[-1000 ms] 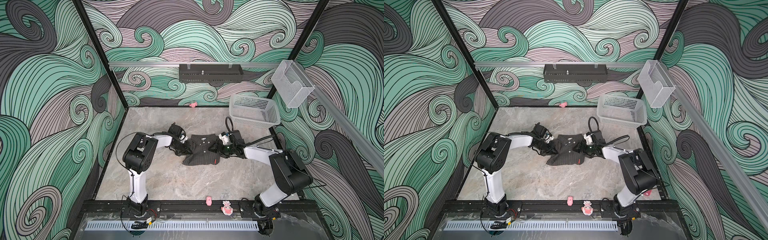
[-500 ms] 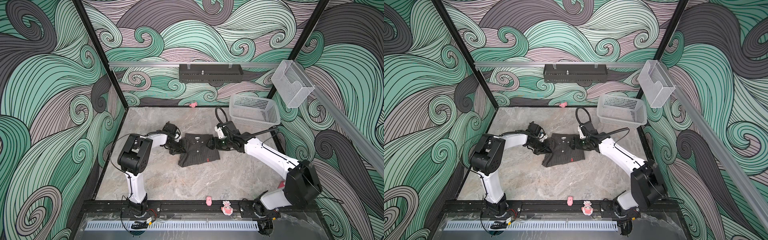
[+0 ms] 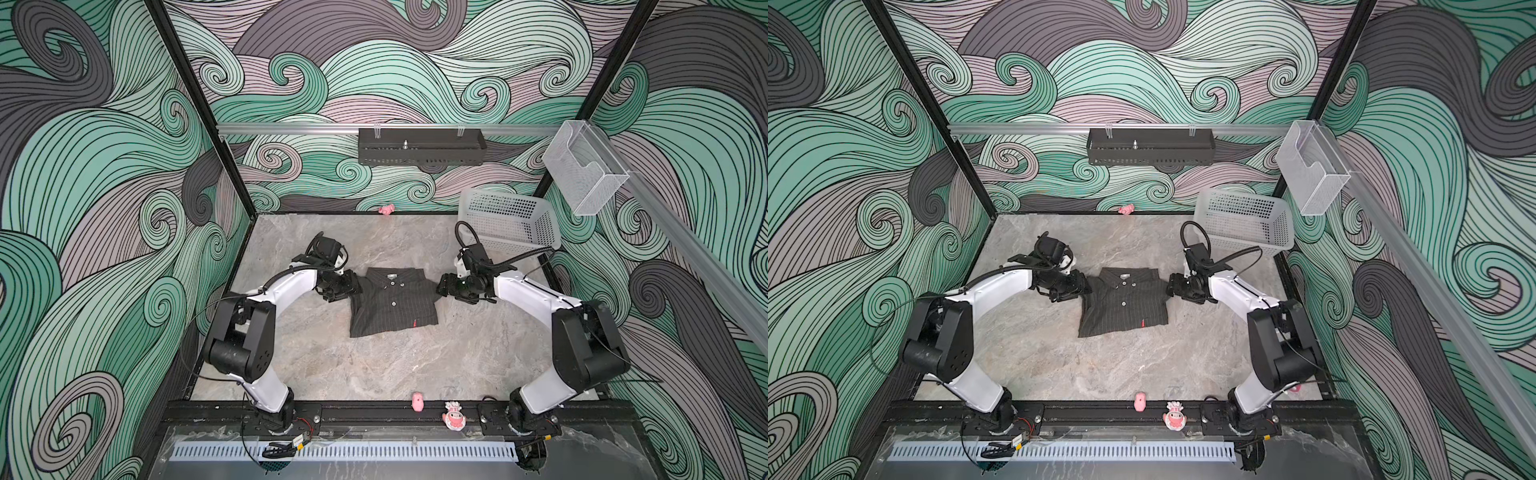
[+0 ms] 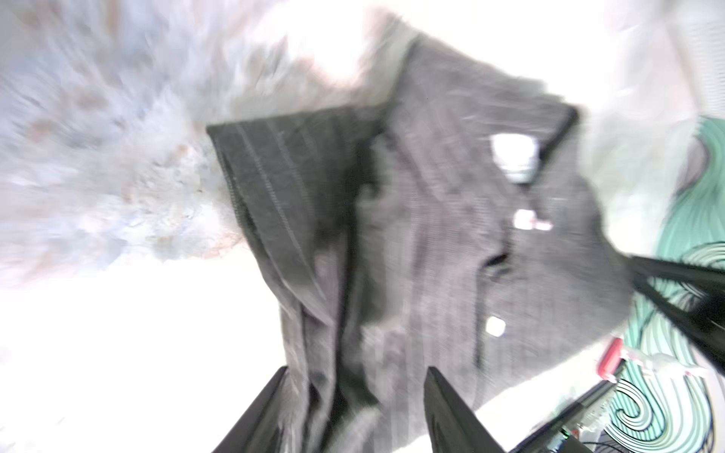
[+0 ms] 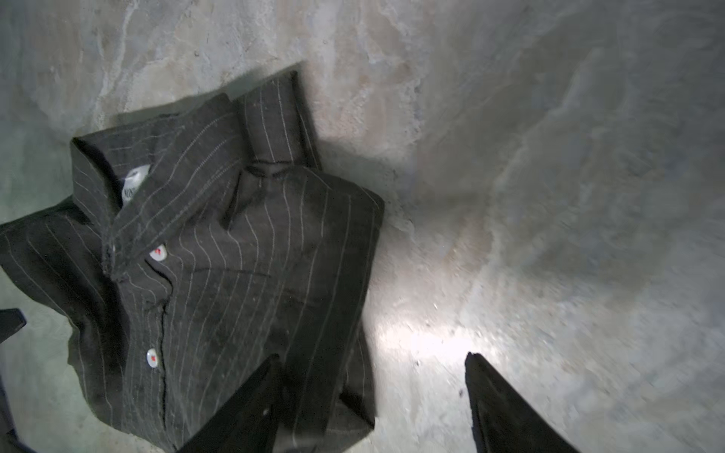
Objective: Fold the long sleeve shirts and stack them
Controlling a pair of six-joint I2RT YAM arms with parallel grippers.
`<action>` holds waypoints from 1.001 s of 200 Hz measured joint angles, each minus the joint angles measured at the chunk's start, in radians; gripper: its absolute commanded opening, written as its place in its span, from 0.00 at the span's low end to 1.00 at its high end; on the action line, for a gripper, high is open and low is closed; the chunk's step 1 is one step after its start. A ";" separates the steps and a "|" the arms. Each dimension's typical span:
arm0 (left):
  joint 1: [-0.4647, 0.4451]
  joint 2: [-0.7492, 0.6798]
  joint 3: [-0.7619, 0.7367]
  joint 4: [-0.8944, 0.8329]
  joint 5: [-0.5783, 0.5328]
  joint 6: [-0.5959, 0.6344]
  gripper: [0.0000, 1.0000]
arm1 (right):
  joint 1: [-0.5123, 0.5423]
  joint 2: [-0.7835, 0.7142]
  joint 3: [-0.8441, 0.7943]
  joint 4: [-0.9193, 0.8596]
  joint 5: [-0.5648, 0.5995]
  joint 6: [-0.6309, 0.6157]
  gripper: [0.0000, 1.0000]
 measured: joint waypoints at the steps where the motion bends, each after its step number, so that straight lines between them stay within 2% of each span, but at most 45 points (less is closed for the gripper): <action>1: 0.000 -0.001 0.002 0.000 0.000 0.000 0.57 | -0.001 0.003 0.000 0.003 -0.003 0.002 0.72; 38: 0.000 0.063 0.080 -0.008 0.027 0.014 0.56 | -0.032 0.157 0.067 0.108 -0.137 0.035 0.64; 55: 0.000 0.124 0.101 -0.007 0.034 0.016 0.54 | -0.042 0.205 0.108 0.135 -0.180 0.045 0.58; 65: 0.000 0.164 0.116 -0.010 0.034 0.016 0.52 | -0.044 0.223 0.129 0.143 -0.197 0.044 0.51; 85: 0.000 0.241 0.164 -0.019 0.023 0.022 0.40 | -0.047 0.249 0.177 0.151 -0.230 0.044 0.32; 96: 0.000 0.271 0.192 -0.022 0.016 0.027 0.29 | -0.047 0.259 0.196 0.164 -0.250 0.047 0.21; 119: 0.000 0.301 0.235 -0.028 0.004 0.036 0.04 | -0.043 0.262 0.213 0.172 -0.272 0.037 0.06; 124: 0.000 0.301 0.238 -0.030 0.002 0.041 0.00 | -0.041 0.261 0.217 0.173 -0.275 0.034 0.04; 131: 0.000 0.298 0.239 -0.029 -0.002 0.044 0.00 | -0.038 0.261 0.220 0.175 -0.277 0.023 0.00; 156: 0.000 0.252 0.209 -0.026 -0.029 0.049 0.00 | -0.014 0.235 0.219 0.185 -0.259 -0.021 0.00; 200: 0.008 0.081 0.101 -0.009 -0.113 0.045 0.00 | 0.042 0.155 0.211 0.243 -0.193 -0.113 0.00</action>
